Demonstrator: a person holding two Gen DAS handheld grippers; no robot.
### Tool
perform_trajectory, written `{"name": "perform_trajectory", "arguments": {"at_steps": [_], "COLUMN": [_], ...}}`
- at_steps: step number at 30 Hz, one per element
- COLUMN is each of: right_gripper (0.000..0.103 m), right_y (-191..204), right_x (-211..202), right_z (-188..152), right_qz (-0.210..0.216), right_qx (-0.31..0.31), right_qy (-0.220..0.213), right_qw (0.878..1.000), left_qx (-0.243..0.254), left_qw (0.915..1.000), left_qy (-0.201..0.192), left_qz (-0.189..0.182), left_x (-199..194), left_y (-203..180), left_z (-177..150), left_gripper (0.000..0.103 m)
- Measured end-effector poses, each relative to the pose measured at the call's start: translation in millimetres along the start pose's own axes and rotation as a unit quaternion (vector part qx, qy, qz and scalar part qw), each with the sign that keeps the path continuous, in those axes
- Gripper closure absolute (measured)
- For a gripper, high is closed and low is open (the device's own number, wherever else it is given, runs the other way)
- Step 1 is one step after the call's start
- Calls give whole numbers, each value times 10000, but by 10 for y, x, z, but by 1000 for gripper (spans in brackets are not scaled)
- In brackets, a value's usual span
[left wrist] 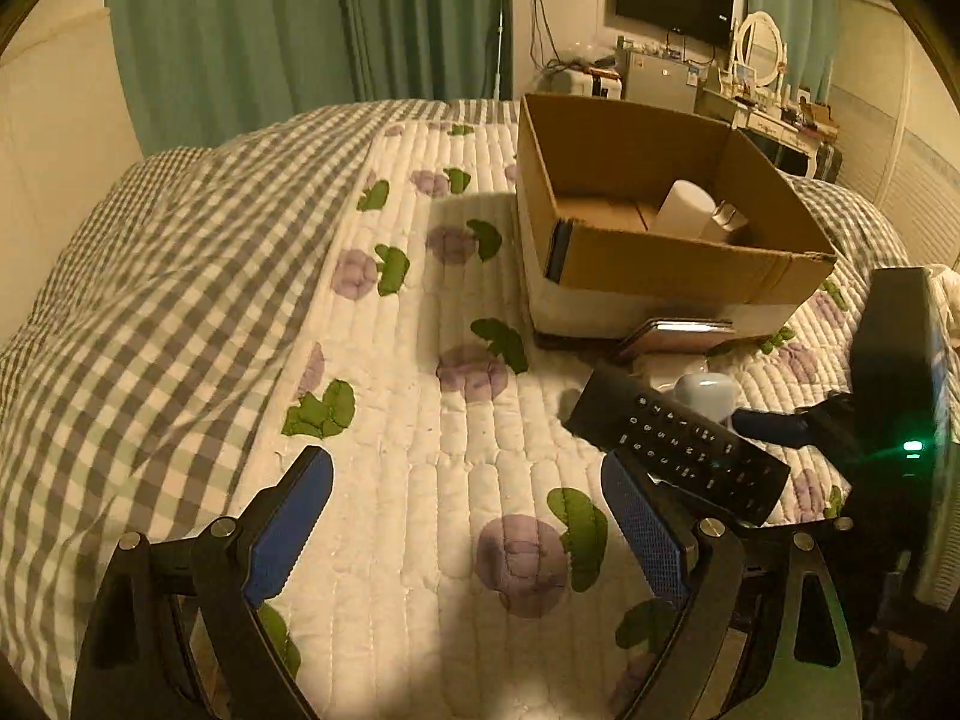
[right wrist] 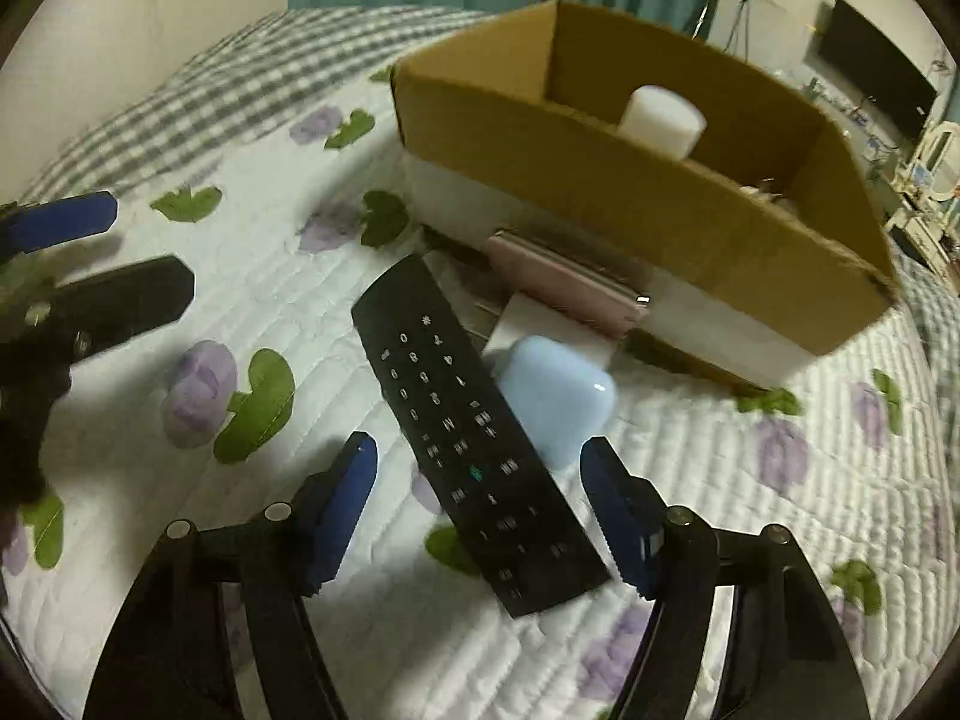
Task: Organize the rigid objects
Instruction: 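Grasp the black TV remote with the right gripper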
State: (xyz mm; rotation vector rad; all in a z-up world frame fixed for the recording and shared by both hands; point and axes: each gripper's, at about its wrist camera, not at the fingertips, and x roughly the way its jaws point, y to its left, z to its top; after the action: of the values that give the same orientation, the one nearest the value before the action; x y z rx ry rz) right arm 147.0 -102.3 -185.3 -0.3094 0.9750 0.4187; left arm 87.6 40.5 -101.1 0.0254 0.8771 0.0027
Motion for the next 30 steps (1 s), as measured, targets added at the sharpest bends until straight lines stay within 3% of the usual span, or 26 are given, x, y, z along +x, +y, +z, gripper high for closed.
{"name": "perform_trajectory", "arguments": {"at_steps": [4, 5, 11, 15, 22, 30], "right_gripper": [38, 49, 62, 62, 62, 62], "right_y": [75, 88, 165, 133, -256, -956], "right_x": [176, 175, 103, -192, -815, -893], "right_z": [15, 11, -109, -265, -445, -599], "right_qz": [-128, -131, 75, 213, 234, 0], "right_qx": [-105, -121, -140, 67, 912, 2217], "right_qy": [201, 188, 151, 36, -655, -667], "right_qw": [9997, 9997, 9998, 9997, 9934, 9728], "left_qx": [-14, -26, -74, -35, 120, 156], "left_qw": [9998, 9998, 9999, 9999, 9999, 9985], "left_qy": [113, 147, 129, 131, 73, 307], "left_qz": [-134, -119, -41, 45, -83, -427], "left_x": [73, 91, 28, -54, -83, 290], "left_y": [10, 14, 52, 33, -277, -919], "left_z": [-30, -39, -44, -54, 11, 47], "left_gripper": [10, 10, 10, 10, 10, 10]}}
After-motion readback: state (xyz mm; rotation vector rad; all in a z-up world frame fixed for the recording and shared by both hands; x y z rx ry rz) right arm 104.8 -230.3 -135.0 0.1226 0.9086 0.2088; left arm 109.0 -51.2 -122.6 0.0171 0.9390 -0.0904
